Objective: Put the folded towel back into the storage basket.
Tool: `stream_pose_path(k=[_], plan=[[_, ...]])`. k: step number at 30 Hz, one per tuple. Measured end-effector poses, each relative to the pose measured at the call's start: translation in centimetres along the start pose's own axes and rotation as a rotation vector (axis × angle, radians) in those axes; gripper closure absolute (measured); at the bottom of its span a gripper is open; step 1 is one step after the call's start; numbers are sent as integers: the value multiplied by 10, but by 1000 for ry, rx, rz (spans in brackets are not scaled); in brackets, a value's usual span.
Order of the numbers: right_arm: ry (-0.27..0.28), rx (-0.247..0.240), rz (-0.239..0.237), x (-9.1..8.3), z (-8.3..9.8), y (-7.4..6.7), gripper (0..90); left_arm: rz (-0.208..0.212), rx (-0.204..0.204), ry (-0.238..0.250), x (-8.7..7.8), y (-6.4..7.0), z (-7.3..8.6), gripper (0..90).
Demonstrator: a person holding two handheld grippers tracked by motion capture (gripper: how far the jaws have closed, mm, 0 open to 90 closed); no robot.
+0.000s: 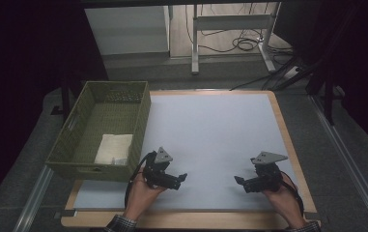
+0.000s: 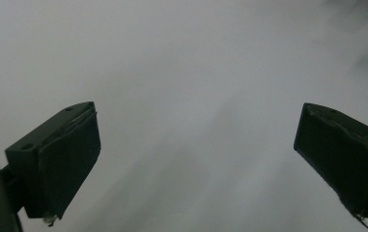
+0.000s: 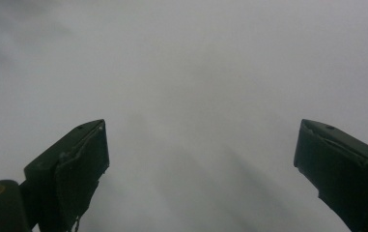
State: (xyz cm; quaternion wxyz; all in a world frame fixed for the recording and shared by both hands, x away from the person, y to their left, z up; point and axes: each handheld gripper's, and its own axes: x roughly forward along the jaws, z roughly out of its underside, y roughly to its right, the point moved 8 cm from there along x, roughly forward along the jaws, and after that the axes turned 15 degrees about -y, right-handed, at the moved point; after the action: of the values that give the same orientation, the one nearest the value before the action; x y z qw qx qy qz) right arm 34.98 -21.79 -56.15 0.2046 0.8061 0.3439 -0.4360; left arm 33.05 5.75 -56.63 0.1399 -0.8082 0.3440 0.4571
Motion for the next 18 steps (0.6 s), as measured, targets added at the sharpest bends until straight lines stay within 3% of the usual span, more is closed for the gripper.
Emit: stream_pose_path(k=[9,18], plan=[[-24,8,0,13,17,-2,41,9,-16,-14,11,4,17,15],[-49,-11,19,17,23,-3,39,-32,-4,-54,24,4,30,11]])
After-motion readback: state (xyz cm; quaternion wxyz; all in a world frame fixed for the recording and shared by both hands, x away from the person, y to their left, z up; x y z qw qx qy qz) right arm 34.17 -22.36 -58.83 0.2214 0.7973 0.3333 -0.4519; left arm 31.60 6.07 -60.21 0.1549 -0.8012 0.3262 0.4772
